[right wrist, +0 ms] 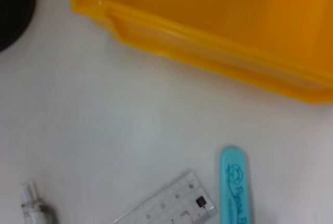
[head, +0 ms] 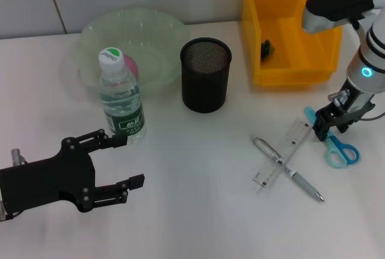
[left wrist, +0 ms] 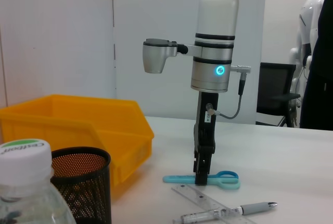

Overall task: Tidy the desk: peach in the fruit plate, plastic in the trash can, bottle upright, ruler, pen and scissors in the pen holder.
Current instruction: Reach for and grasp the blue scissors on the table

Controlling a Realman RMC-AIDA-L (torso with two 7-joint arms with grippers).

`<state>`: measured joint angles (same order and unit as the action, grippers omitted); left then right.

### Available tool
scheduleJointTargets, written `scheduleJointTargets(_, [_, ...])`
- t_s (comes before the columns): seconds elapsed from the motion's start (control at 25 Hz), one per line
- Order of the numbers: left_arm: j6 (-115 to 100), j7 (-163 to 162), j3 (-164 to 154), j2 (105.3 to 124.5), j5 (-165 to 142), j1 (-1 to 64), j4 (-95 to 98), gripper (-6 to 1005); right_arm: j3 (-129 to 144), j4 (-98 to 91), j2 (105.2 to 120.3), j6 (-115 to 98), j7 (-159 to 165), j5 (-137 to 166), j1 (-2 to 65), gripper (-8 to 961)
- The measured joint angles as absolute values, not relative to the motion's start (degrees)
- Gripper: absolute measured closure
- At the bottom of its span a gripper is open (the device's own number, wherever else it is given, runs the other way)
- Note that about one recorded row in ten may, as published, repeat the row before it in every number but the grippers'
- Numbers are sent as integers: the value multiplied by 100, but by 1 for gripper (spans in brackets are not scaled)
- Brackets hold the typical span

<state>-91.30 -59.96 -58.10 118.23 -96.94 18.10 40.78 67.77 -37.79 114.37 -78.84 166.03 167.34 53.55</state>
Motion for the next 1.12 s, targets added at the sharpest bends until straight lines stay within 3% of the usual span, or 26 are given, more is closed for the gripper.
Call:
scheduleJointTargets(0.08, [-9131,-5997,-5810,11823,-9694,1810,4078,299,6777,-3778,11441,-7884,16594,16734,5354,248])
scheduleJointTargets(0.28, [-9132,-5997,-5810,11821,-9694,1810,4078,300,6776,-3800,11459,-7884,16576,16734,5352,482])
scheduleJointTargets(0.4, [-9132,-5998,-5810,11821,-9694,1810,4082,301,6776,-3807,11461,-7883,16568,16734,5352,722])
scheduleJointTargets(1.12, [-9132,-6003,-5809,11821,-9688,1822,4087,308,6750,-3837,11461,-7843,16531,16734,5292,731])
